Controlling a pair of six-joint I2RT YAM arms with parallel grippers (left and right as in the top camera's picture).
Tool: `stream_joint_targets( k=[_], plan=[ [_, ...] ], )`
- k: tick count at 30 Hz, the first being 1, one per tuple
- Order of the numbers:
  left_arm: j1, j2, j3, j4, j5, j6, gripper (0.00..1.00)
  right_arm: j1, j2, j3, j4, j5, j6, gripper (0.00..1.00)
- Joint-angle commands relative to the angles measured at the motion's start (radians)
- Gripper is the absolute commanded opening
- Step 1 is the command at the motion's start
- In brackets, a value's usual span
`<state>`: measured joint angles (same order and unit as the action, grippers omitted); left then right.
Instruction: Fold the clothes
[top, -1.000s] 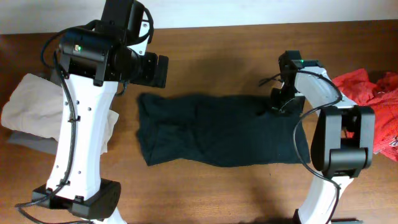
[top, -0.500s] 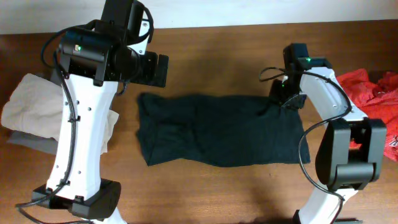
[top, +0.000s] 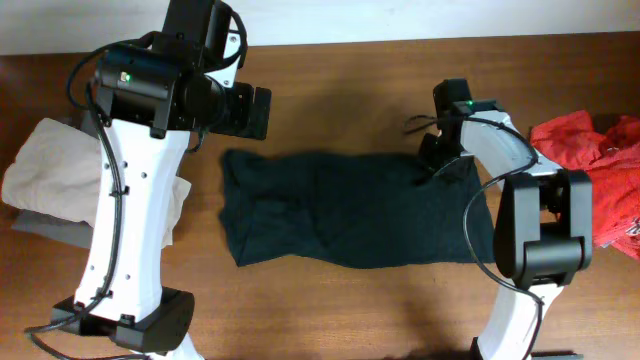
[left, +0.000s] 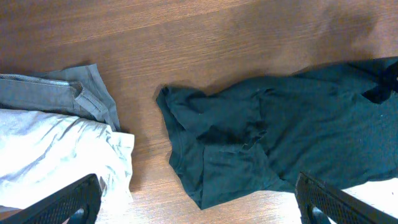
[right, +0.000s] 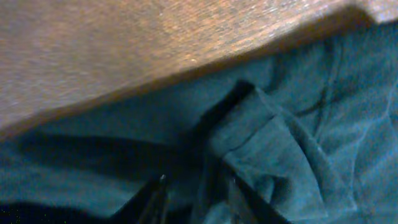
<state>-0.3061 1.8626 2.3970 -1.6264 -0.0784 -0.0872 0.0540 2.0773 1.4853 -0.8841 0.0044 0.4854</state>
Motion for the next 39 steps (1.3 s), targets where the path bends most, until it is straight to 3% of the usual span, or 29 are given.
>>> stream_joint_targets(
  k=[1,4,25,30,39],
  plan=[
    [0.002,-0.023,-0.008,0.002,0.008,0.013,0.99,0.005,0.009,-0.007,-0.010,0.062,0.021,0.21],
    [0.002,-0.023,-0.008,0.002,0.011,0.013,0.99,-0.002,0.005,-0.007,-0.041,0.064,0.021,0.04],
    [0.002,-0.023,-0.008,0.013,0.011,0.013,0.99,0.021,-0.111,-0.007,-0.354,0.191,-0.014,0.04],
    [0.002,-0.023,-0.008,0.014,0.006,0.013,0.99,0.068,-0.111,-0.035,-0.355,0.195,-0.016,0.32],
    [0.002,-0.023,-0.008,0.011,0.003,0.013,0.99,0.045,-0.111,-0.092,-0.314,0.348,0.056,0.33]
  ],
)
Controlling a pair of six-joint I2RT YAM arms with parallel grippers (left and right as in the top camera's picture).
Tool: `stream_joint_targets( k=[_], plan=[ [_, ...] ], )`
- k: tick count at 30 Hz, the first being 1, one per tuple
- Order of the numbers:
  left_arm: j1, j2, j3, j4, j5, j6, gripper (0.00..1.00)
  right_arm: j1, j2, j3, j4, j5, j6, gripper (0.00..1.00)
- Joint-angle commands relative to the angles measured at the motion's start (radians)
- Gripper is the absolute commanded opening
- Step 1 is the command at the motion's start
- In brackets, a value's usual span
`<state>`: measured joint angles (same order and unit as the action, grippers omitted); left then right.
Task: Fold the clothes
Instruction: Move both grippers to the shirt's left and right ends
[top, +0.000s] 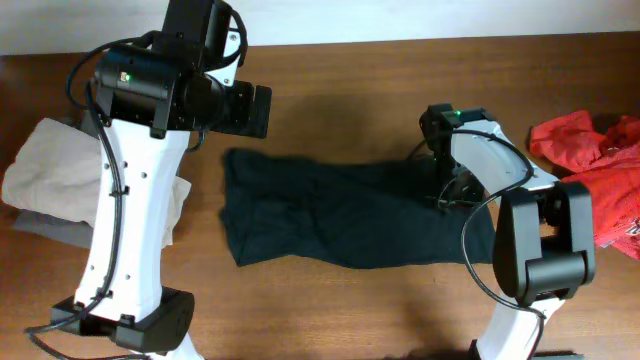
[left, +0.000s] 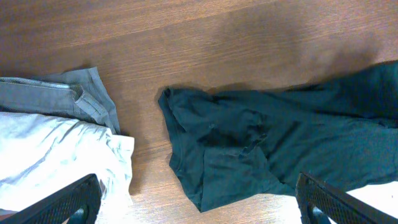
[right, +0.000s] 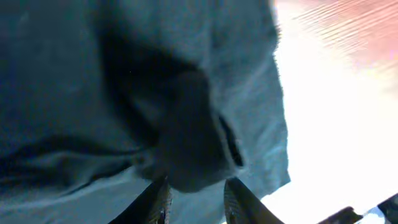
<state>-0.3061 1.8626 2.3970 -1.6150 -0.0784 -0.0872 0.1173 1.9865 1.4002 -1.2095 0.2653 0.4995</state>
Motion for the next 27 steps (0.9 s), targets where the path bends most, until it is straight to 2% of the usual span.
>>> stream_joint_targets(
  k=[1,5,6,11,14,17,21,27],
  plan=[
    [0.002,-0.023,-0.008,-0.002,0.003,0.013,0.99,-0.028,-0.021,-0.007,0.012,0.087,0.041,0.33],
    [0.002,-0.023,-0.008,-0.010,0.003,0.034,0.99,-0.088,-0.021,-0.007,0.008,0.114,0.055,0.40],
    [0.002,-0.023,-0.008,-0.013,0.003,0.039,0.99,-0.108,-0.021,-0.007,0.008,0.117,0.063,0.46],
    [0.002,-0.023,-0.008,-0.018,0.003,0.039,0.99,-0.209,-0.021,-0.007,0.021,0.035,0.054,0.46],
    [0.002,-0.023,-0.008,-0.027,-0.004,0.039,0.99,-0.229,-0.021,-0.007,0.046,-0.063,-0.064,0.46],
    [0.009,-0.036,-0.002,-0.065,-0.103,0.034,0.99,-0.229,-0.026,-0.007,0.068,-0.198,-0.172,0.46],
    [0.051,-0.135,0.002,-0.073,-0.128,0.019,0.99,-0.229,-0.060,-0.007,0.097,-0.371,-0.301,0.46],
    [0.169,-0.376,-0.031,-0.073,-0.127,-0.020,0.99,-0.228,-0.199,-0.007,0.149,-0.479,-0.344,0.46]
  ],
)
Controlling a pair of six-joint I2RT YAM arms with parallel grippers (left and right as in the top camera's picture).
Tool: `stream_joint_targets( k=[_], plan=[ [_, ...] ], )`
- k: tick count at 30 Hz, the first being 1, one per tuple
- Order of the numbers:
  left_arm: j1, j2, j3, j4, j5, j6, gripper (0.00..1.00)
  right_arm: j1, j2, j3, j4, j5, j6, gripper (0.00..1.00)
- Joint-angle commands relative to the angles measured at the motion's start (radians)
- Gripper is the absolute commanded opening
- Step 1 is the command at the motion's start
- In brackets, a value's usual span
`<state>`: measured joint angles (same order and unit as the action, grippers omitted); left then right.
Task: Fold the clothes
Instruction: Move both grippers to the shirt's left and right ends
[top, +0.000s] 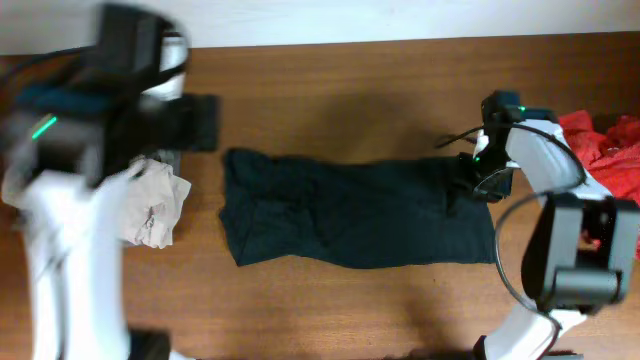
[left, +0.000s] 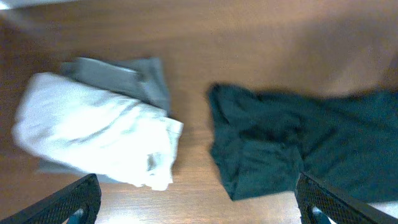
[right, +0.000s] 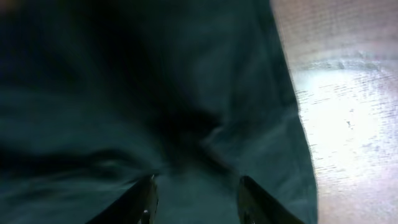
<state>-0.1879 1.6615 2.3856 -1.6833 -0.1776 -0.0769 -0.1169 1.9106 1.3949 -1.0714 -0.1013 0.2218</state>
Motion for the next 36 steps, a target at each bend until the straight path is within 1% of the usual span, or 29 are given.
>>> stream_joint_targets(
  k=[1,3,5,6,7,10,12,14,16,18,21,23,28,33,36],
  plan=[
    [0.064,-0.207,-0.042,-0.005,-0.028,-0.032,1.00,0.008,-0.157,-0.002,0.015,-0.121,-0.073,0.47],
    [0.091,-0.278,-0.137,-0.004,-0.029,-0.036,0.99,0.018,-0.235,-0.002,0.026,-0.123,-0.072,0.50],
    [0.114,-0.323,-0.267,0.007,-0.029,-0.052,0.99,0.024,-0.299,-0.002,0.028,-0.105,-0.059,0.66],
    [0.122,-0.335,-0.329,0.018,-0.028,-0.064,0.99,0.025,-0.324,-0.002,0.025,-0.085,-0.043,0.70],
    [0.129,-0.346,-0.413,0.042,-0.015,-0.069,0.99,0.025,-0.350,-0.002,0.019,-0.064,-0.022,0.72],
    [0.137,-0.353,-0.662,0.179,0.100,-0.068,0.99,0.025,-0.385,-0.002,-0.021,-0.019,0.019,0.72],
    [0.137,-0.347,-0.819,0.312,0.216,-0.064,0.99,0.025,-0.383,-0.003,-0.055,-0.012,0.032,0.72],
    [0.137,-0.331,-0.964,0.447,0.321,-0.064,0.99,0.025,-0.370,-0.018,-0.074,0.008,0.076,0.72],
    [0.137,-0.301,-1.072,0.554,0.388,-0.064,0.99,0.025,-0.364,-0.045,-0.068,0.010,0.080,0.72],
    [0.137,-0.251,-1.154,0.634,0.413,-0.065,0.99,0.025,-0.361,-0.084,-0.047,0.009,0.097,0.75],
    [0.137,-0.164,-1.210,0.707,0.437,-0.064,0.99,0.025,-0.361,-0.148,-0.003,0.008,0.104,0.78],
    [0.136,-0.099,-1.224,0.760,0.453,-0.064,0.99,0.025,-0.360,-0.188,0.026,0.008,0.121,0.79],
    [0.136,0.050,-1.225,0.866,0.556,-0.065,0.99,0.025,-0.359,-0.273,0.124,0.008,0.121,0.79],
    [0.136,0.140,-1.225,0.940,0.586,-0.069,0.99,0.025,-0.359,-0.323,0.217,0.002,0.122,0.78],
    [0.135,0.178,-1.225,0.967,0.621,-0.070,0.98,0.025,-0.359,-0.331,0.228,0.000,0.136,0.78]
  ],
)
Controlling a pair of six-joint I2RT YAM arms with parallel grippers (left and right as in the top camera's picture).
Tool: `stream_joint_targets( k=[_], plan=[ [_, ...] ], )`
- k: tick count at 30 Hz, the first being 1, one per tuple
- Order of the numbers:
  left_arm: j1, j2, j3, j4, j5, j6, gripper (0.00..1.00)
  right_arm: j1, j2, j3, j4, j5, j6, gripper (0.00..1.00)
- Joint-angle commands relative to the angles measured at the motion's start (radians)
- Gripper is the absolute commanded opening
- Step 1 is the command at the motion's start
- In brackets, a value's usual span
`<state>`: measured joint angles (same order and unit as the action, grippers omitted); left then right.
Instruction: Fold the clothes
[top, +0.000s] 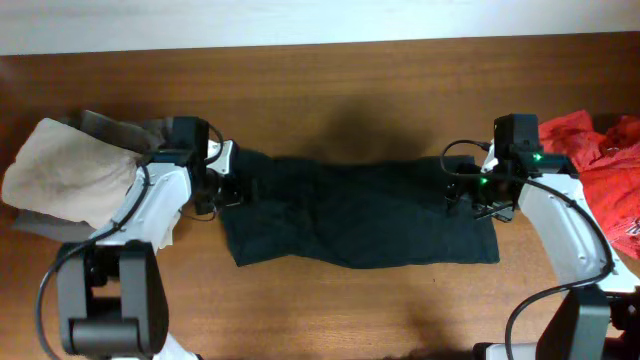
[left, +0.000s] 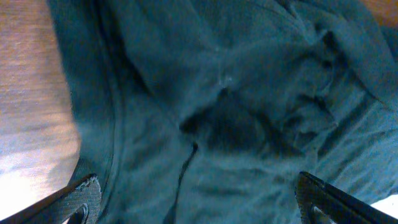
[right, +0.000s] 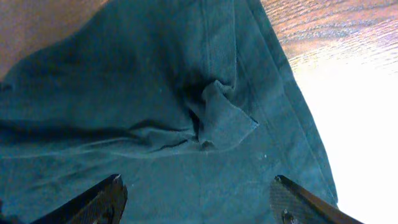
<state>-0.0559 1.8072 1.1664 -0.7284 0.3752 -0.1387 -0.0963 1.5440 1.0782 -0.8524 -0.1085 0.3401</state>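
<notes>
A dark teal garment (top: 355, 212) lies spread across the middle of the wooden table, wrinkled, with a small folded flap (right: 221, 118) near its right end. My left gripper (top: 228, 185) is low over the garment's left edge, open, with only cloth (left: 211, 118) between its fingertips. Over the right edge, my right gripper (top: 468, 195) is open too, its fingers (right: 99, 199) spread above the fabric. Neither holds anything.
A beige and grey pile of clothes (top: 60, 175) sits at the left edge of the table. A red garment (top: 590, 150) lies at the far right. The bare wood (top: 350, 100) runs behind and in front of the teal garment.
My left arm has come down from high over the table to the garment's left edge. My right gripper has opened wide and sits a little lower on the right edge.
My right gripper was shut on a fold at the garment's upper right corner while my left arm hung high and open. The right gripper then moved along the right end, still narrow. Now both grippers are open and low at opposite ends of the flattened garment.
</notes>
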Motion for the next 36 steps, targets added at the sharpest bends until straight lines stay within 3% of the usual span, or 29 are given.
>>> stream_joint_targets(
  k=[1,3,22,26,35,36],
  plan=[
    [0.003,0.043,-0.006,0.014,0.107,-0.011,0.95,0.005,0.007,-0.014,0.009,0.008,0.017,0.78],
    [0.004,0.049,-0.006,0.014,0.146,-0.021,0.90,0.005,0.007,-0.014,0.008,0.008,0.017,0.78],
    [-0.048,0.167,-0.006,0.151,0.180,-0.291,0.89,0.005,0.007,-0.015,0.046,0.009,0.017,0.74],
    [-0.055,0.173,-0.006,0.172,0.190,-0.299,0.75,0.005,0.007,-0.017,0.046,0.009,0.017,0.74],
    [-0.050,0.167,-0.006,0.122,0.212,-0.298,0.66,0.005,0.007,-0.093,0.132,0.017,0.017,0.68],
    [-0.050,0.167,-0.006,0.112,0.204,-0.279,0.51,0.004,0.007,-0.102,0.152,0.020,0.017,0.68]
  ],
)
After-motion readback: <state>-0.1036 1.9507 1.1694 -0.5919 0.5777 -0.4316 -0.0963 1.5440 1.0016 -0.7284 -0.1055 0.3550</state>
